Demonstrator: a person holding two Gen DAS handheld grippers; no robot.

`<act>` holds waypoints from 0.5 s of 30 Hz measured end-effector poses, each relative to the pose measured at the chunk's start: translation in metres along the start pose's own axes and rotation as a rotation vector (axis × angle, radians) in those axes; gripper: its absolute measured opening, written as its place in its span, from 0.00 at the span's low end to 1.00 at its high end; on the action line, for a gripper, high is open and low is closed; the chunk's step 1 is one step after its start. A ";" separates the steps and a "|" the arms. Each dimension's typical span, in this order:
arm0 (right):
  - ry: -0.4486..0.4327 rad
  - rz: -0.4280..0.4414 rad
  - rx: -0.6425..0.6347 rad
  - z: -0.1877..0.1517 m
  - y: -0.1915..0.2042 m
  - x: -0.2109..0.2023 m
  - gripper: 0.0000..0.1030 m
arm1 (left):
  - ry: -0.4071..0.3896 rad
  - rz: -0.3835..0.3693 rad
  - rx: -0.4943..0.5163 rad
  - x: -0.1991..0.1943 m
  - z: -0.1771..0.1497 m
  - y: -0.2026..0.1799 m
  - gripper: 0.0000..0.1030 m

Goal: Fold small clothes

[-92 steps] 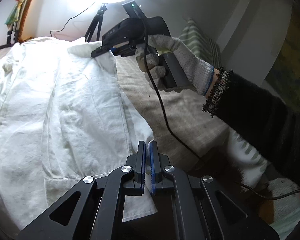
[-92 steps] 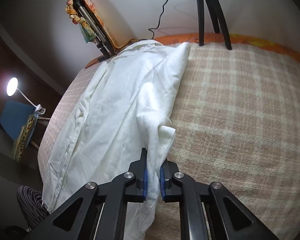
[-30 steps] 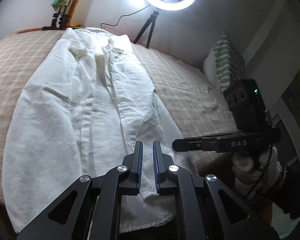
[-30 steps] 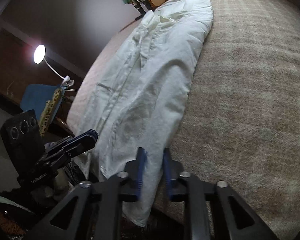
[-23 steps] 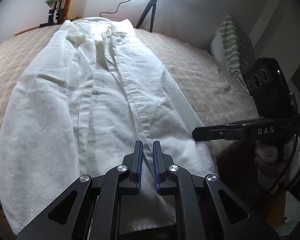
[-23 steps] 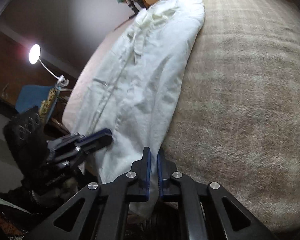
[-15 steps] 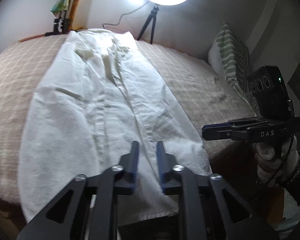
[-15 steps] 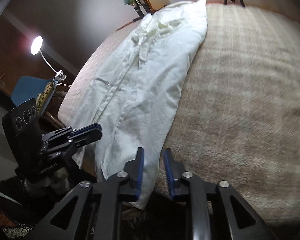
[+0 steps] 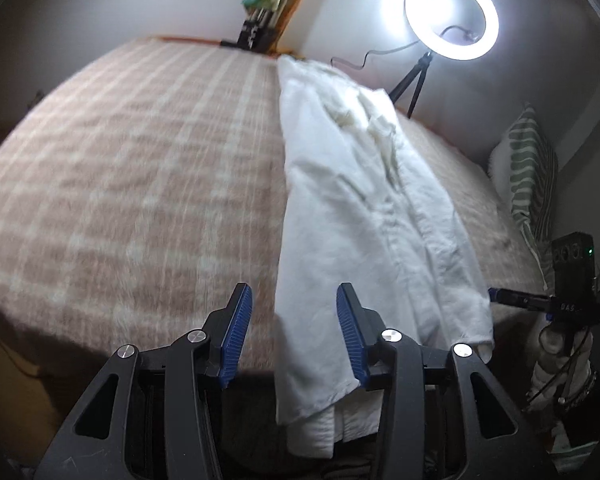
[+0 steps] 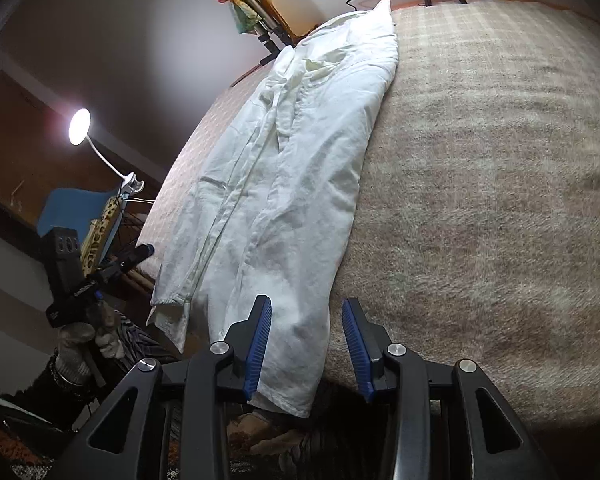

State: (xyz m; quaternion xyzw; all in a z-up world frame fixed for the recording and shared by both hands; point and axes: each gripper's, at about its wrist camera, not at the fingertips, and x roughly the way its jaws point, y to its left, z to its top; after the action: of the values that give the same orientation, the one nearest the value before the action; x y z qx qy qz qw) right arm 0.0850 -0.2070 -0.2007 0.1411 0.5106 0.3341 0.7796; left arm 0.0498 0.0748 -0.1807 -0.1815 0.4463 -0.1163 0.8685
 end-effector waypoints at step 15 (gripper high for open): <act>0.052 0.137 0.074 -0.016 -0.012 0.016 0.39 | 0.080 -0.156 -0.069 0.005 -0.014 -0.003 0.38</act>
State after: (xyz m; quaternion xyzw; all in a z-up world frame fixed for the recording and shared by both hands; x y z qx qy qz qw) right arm 0.0796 -0.2068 -0.2253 0.1957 0.5318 0.3711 0.7356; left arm 0.0413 0.0676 -0.1913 -0.2409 0.4688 -0.1755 0.8315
